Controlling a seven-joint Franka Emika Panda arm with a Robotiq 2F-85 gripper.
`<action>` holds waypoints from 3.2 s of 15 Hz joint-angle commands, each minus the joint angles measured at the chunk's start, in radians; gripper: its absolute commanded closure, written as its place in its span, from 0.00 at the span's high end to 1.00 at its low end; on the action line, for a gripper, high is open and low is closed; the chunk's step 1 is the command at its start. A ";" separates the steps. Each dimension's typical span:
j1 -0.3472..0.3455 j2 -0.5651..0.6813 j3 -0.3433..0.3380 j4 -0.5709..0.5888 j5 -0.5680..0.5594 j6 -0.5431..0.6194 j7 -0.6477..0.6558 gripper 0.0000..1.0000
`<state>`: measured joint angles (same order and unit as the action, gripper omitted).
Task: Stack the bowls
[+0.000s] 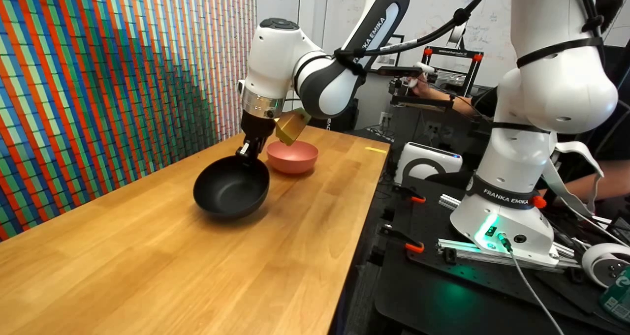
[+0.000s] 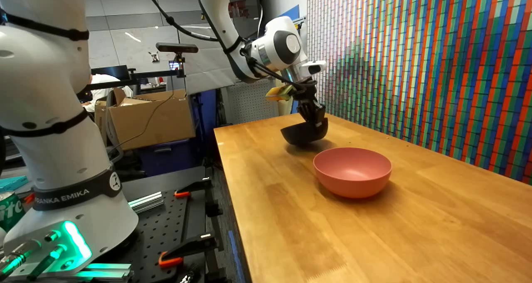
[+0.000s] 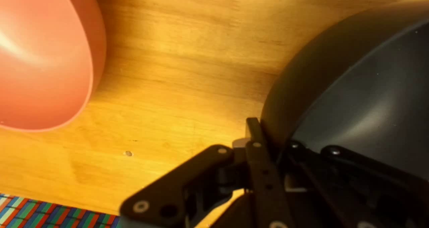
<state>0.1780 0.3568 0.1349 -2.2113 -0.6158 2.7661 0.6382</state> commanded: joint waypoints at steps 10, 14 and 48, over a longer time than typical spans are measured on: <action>-0.007 -0.089 -0.152 0.197 0.071 -0.166 -0.213 0.05; -0.059 -0.155 -0.223 0.207 0.061 -0.289 -0.254 0.05; -0.249 -0.323 -0.212 -0.278 0.613 0.056 -0.662 0.04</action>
<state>-0.0716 0.0248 -0.0811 -2.4723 0.0019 2.7508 -0.0318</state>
